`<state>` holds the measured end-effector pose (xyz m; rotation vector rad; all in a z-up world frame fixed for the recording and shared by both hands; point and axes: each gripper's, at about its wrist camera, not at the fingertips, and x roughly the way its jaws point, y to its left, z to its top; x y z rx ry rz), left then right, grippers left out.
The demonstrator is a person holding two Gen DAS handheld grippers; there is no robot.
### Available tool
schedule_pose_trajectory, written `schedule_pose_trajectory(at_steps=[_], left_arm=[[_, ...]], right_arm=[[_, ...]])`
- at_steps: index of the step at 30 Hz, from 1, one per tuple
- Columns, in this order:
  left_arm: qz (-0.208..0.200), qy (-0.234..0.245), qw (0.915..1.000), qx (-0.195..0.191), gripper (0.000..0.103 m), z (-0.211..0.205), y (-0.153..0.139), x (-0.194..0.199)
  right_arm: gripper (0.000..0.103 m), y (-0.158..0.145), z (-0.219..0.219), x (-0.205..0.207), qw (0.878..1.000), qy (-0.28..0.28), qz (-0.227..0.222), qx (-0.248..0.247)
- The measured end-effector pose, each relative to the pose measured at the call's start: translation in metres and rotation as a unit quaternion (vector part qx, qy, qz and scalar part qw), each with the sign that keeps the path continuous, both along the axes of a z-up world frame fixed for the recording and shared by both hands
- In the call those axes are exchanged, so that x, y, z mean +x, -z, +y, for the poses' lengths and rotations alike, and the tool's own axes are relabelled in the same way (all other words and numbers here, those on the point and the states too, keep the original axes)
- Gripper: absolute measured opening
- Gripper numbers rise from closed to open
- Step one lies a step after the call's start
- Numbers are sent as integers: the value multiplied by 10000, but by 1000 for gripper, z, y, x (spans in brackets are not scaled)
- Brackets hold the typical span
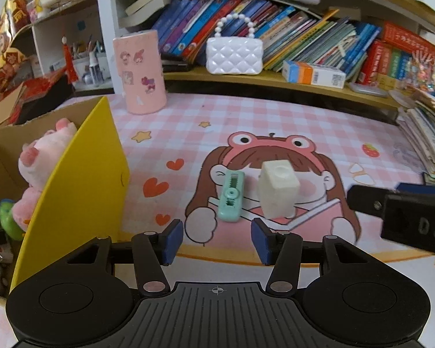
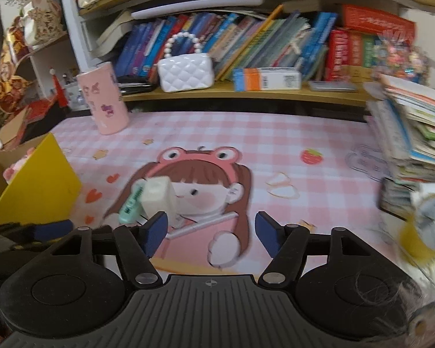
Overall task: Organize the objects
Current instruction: 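Grasp the teal stapler with the left tool while the right tool grasps the white cube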
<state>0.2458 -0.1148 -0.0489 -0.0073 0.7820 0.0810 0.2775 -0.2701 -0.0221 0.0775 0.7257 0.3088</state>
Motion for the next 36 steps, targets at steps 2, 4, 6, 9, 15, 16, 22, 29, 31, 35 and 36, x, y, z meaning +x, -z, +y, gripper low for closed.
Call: schedule_pose_trajectory(at_steps=[2,4,6,9,15,16,22,29,31,35,36], left_arm=[[46,-69,10000,28,50,2,2,2],[93,-125,9999,70,50,3,4,5],[149,-157,9997,109,50,4,6,7],[204,-161,9995,193,50,4,7,8],[272,-162,9993,216,50,2,11,13],[269,-153,9993,193,48,2,12,15],[207,-99,9997,-81,45,-2,16,40],[352,64,9993,-133,37,-12,32,67],[414,89,9990,-126,32,-12,37,69],[385,106,9991,-122,23,-10,38,67],[384,106,9990,-203,23,-8,37,66]], right_arm=[[56,3,7,14,9997,-233,39,97],[53,7,15,27,9988,-467,103,117],[51,14,26,42,9967,-775,240,94],[50,24,39,64,9900,-1249,622,227],[28,37,55,84,9865,-1463,733,16],[26,35,52,85,9870,-1420,742,86],[25,12,18,77,9950,-878,350,328],[25,1,-6,61,9966,-591,376,428],[25,-3,-11,56,9965,-547,382,509],[25,-7,-19,44,9968,-500,338,531],[25,-8,-20,42,9969,-482,334,518]])
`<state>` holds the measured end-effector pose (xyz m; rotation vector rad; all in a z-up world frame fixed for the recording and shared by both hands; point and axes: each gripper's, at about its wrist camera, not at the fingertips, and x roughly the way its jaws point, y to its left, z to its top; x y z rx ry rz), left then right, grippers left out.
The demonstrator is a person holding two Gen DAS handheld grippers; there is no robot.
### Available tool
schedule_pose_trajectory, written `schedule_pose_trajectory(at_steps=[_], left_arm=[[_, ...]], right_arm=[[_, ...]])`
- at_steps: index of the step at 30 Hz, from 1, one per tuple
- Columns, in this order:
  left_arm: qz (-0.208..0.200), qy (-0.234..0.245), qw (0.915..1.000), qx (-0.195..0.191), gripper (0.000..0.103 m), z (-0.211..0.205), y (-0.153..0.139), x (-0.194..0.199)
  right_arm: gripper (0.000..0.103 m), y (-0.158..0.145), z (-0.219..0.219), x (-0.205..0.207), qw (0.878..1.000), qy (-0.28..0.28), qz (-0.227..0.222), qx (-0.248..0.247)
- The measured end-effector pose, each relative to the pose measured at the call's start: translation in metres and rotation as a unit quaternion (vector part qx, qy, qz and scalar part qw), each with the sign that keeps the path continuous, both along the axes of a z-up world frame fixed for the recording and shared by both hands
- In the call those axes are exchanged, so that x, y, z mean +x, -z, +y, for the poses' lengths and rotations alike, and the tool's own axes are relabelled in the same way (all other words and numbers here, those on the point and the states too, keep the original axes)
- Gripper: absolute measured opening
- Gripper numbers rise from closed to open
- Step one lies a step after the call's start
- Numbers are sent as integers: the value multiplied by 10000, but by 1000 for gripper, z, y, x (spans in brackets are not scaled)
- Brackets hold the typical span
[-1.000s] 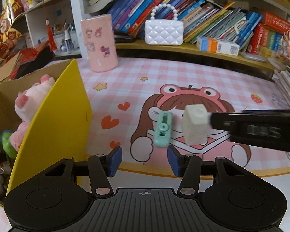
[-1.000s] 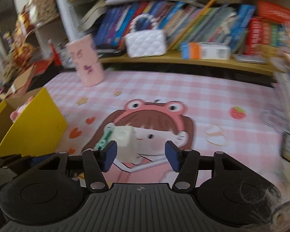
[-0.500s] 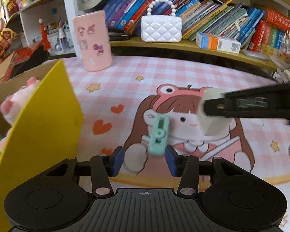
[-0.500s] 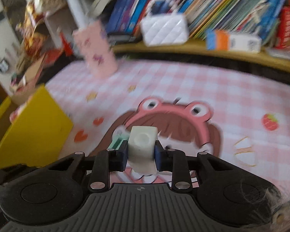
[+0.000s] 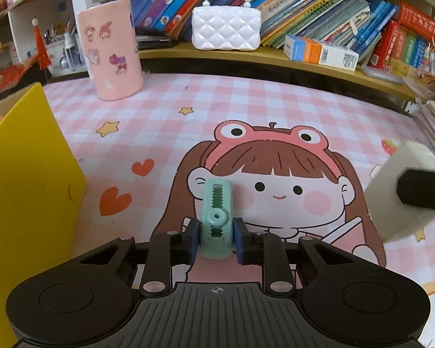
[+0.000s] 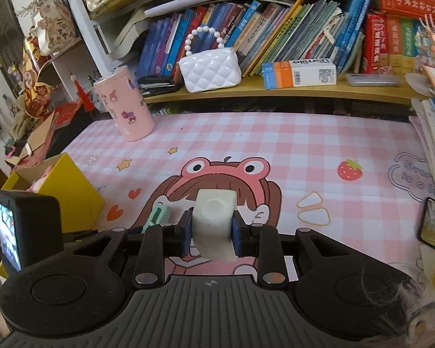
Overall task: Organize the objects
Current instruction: 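Grasp the teal stapler with the left tool while the right tool grasps the white cube, then carry the teal stapler and white cube with both tools over the yellow box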
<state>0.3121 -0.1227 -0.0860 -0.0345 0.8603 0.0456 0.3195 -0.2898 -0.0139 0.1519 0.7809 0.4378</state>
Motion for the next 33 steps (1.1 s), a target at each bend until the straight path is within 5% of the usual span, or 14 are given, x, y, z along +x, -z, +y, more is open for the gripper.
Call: schedule_pose_trajectory(at_steps=[17,33], left_arm=[[-530,107,9957,-753,23,24,-61,-81],[-341,358,9933,-1047,23,67,-68,-185]], right_arm=[[25,6,18,-65,9983,-33,81,-570],[25,5,51,-153,9965,169,195,-799]])
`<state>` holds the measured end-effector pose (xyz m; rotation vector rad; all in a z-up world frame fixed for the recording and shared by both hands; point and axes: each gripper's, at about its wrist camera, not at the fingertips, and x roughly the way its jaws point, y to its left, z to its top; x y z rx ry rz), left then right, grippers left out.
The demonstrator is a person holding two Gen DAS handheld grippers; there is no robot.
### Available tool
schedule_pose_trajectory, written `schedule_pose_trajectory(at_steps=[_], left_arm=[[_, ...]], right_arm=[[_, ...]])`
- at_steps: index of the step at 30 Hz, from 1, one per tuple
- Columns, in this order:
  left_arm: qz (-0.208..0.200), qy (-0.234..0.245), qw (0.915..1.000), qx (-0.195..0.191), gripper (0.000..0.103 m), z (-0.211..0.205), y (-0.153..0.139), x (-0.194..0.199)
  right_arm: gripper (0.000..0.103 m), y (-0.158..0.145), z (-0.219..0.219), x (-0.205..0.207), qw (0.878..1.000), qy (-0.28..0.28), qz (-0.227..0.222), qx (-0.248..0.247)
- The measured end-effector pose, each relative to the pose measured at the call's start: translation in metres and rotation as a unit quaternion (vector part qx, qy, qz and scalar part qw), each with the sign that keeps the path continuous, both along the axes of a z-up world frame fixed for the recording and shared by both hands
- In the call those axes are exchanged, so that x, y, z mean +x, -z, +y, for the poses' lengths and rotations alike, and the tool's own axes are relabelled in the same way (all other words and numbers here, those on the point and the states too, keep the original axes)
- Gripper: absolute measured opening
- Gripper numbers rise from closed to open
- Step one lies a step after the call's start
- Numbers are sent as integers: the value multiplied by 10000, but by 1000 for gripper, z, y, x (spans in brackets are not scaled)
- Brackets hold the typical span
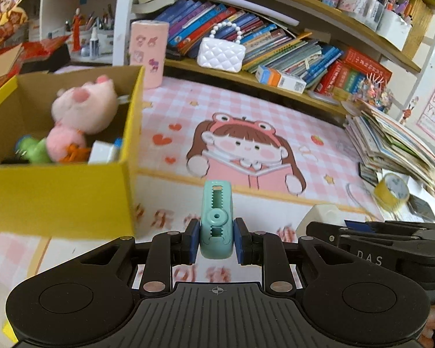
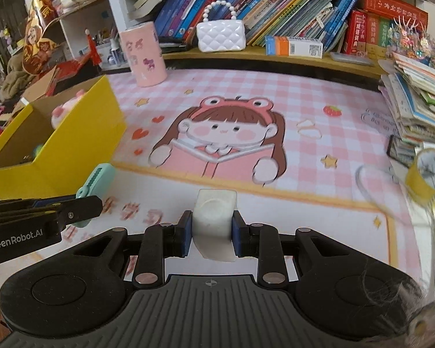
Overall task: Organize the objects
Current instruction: 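Carry the teal stapler and white cube with both tools over the yellow box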
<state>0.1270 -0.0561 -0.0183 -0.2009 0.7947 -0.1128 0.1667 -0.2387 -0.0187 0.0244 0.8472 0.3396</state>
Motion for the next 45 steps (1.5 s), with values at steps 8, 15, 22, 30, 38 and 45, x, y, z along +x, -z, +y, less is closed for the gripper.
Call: schedule_pose_trajectory(at_steps=[8,15,22,30,38,45], left_arm=[[18,-81,10000,10,23,44,-1,-38],[7,-295,9996,50,23,82,0,-72],[-95,-526,9985,83,23,115,-5,-100],[-271,-677,9973,124,23,148,-10,-130],[-453,-739,9962,95,23,173,-16,-150],[-655,-815,9945,-13,23,189,-26,-149]], right_arm=[[25,1,46,-47,9997,-219,132,-32],[25,-3,86,-77,9983,-556,-26,-152],[25,-4,119,-98,9972,-744,-64,-103],[25,-7,154,-124,9957,-900,-205,-48],[25,-12,179,-144,9958,-848,-348,-46],[25,-22,191,-143,9956,-794,-488,-58]])
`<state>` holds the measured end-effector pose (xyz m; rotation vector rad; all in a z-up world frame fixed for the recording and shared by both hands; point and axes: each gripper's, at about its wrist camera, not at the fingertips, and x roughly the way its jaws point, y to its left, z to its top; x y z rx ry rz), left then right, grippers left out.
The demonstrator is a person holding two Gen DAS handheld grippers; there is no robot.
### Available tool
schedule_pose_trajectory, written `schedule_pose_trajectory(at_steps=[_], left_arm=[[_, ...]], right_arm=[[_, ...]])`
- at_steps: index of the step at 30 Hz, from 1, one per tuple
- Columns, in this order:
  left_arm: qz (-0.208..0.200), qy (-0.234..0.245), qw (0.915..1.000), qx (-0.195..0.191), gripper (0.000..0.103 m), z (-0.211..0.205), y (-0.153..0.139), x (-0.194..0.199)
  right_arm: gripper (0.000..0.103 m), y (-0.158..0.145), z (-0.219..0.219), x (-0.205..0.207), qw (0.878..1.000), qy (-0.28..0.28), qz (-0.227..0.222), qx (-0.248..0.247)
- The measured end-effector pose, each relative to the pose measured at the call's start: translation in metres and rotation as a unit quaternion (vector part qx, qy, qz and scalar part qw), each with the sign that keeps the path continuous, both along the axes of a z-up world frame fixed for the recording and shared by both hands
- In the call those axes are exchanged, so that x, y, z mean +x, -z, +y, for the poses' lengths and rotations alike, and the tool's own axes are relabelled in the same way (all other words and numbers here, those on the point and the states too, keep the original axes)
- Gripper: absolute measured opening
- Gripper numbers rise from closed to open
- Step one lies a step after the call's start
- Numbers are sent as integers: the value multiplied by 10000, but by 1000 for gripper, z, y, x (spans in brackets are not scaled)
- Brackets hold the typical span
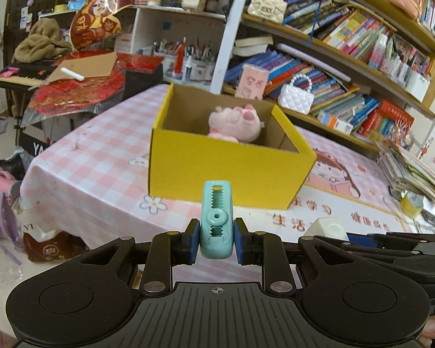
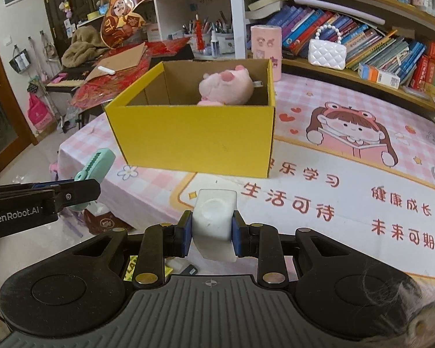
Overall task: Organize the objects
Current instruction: 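Carry the teal stapler and white cube with both tools over the yellow box, then open both tools to drop the stapler and cube into the yellow box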
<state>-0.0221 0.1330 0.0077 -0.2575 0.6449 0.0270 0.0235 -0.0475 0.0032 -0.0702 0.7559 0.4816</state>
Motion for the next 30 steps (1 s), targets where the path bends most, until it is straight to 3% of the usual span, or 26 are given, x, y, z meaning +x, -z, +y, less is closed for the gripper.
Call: schedule_pose_trajectory(at_steps=[11,20,30], left_arm=[[-389,-236,9990,-31,23,16,-20,31],[-677,-414,9968,103,23,17,-34,83],[-339,-423,9980,330,23,8,-13,141]], right_arm=[[25,-27,11,40,9991,-36,-367,184],[25,-52,20,98,9955,-121,-857,378],[25,-38,38,159,9940,-555,-940,112]])
